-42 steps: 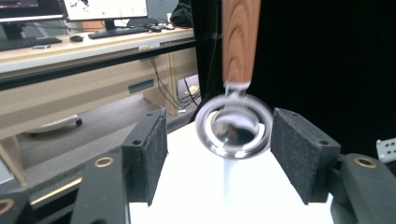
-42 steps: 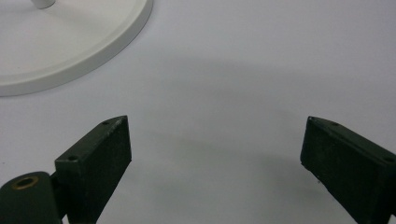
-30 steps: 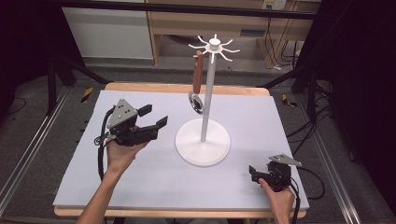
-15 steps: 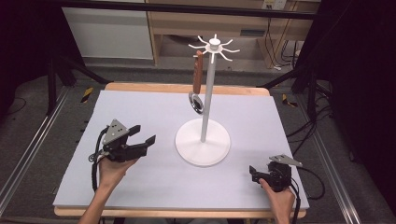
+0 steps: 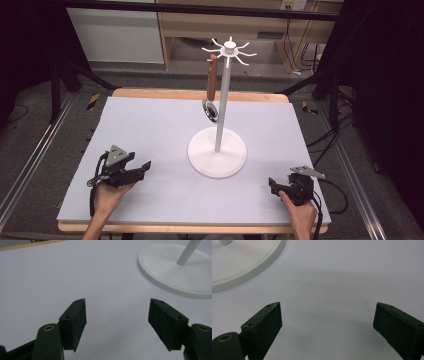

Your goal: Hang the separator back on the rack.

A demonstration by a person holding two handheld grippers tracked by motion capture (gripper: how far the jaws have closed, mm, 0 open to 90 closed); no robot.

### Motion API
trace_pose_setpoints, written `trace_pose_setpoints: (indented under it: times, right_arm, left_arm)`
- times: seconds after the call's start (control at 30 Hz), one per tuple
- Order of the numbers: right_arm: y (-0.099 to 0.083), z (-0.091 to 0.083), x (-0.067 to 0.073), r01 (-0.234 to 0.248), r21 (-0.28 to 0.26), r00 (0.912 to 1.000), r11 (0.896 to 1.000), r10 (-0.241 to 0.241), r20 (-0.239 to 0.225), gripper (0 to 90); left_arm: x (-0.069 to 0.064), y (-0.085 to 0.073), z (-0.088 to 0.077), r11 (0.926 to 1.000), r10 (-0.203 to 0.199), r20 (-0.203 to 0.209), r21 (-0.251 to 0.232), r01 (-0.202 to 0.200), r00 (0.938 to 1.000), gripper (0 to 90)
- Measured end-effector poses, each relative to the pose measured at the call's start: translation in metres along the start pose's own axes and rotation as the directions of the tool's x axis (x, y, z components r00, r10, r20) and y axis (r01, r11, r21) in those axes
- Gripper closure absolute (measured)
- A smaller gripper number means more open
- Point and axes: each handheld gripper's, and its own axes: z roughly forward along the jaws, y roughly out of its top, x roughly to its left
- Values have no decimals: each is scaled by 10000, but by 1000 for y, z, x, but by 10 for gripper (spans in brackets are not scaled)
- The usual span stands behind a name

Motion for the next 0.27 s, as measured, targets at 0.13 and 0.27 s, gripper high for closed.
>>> trace_pose_setpoints:
  times: [0.13,0.27]
  right_arm:
    - [-1,1,-1,-16,186,9999,9998,14,120,91]
    - [-1,0,-1,-34,199,9999,9998,31,150,91]
  left_arm:
    - [7,-12,-1,9994,-290,-187,200,294,9994,298]
    - [15,-21,-6,9986,-393,-489,348,410,9980,299]
